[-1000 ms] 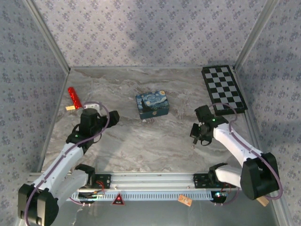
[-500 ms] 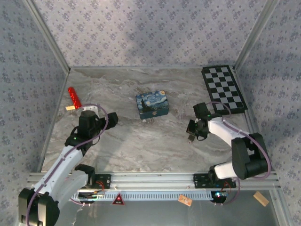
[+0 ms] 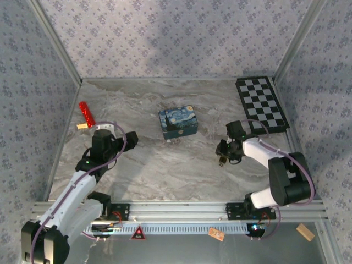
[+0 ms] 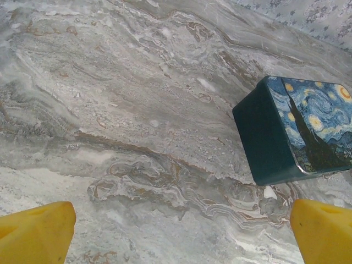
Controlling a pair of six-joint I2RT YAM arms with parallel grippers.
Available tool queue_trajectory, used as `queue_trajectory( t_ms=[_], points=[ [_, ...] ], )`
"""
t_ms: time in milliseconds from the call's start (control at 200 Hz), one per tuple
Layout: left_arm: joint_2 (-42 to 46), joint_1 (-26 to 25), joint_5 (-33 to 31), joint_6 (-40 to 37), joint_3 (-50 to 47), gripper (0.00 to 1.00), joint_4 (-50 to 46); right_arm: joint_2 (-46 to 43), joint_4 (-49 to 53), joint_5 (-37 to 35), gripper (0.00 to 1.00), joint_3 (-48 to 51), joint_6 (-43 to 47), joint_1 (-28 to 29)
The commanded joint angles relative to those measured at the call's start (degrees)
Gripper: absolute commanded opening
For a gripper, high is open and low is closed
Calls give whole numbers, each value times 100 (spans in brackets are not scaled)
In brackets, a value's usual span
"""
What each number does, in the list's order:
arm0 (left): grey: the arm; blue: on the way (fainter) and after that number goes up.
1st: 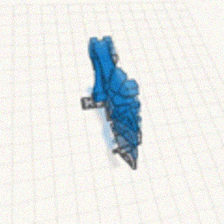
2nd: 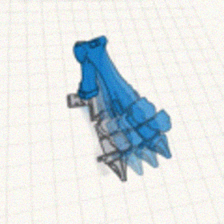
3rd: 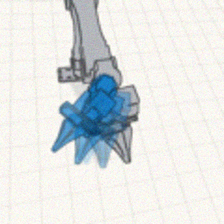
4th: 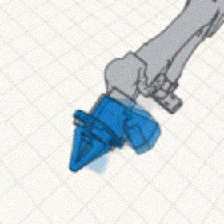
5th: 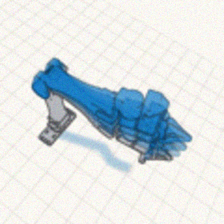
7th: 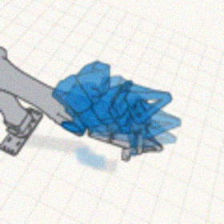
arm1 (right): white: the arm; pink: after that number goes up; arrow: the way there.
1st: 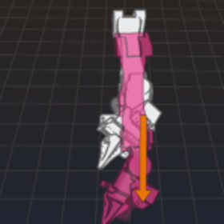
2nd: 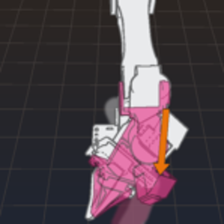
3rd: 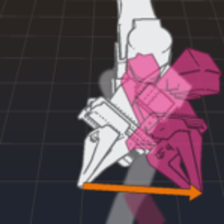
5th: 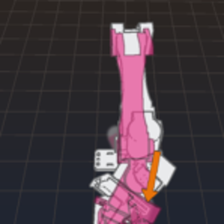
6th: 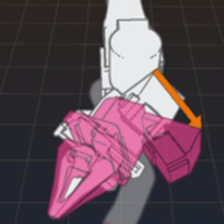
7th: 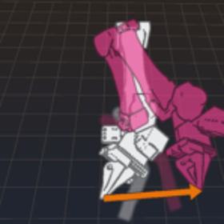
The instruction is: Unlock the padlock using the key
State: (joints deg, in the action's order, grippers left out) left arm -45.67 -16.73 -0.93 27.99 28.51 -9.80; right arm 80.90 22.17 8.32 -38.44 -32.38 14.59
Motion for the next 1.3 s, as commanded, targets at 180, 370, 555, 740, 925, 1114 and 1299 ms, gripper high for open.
queue_trajectory(
  t_ms=[180, 370, 555, 740, 925, 1114, 1299],
  points=[
    [150, 74, -153, -162, 580, 100, -469, -1691, 1270, -638, 57, -205, 110, 9],
    [121, 65, -210, -288, 1359, 100, -737, -2949, 1848, -948, 61, -918, 411, 341],
    [167, 56, -344, -386, 1789, 100, -781, -3648, 1409, -953, 64, -1434, 804, 471],
    [230, 47, -829, -636, 1982, 100, -1085, -3971, 490, -933, 75, -1314, 1309, 490],
    [387, 54, -2497, -770, 1477, 100, -738, -4092, -389, -1837, 92, -816, 1944, 408],
    [-105, 100, -3393, -2006, -278, 100, 2744, -3886, -1986, -2818, 100, 128, 2426, -208],
    [-1738, 306, -3681, -2746, -352, 100, 3782, -2790, -2665, -2544, 100, 460, 2482, -913]
  ],
)
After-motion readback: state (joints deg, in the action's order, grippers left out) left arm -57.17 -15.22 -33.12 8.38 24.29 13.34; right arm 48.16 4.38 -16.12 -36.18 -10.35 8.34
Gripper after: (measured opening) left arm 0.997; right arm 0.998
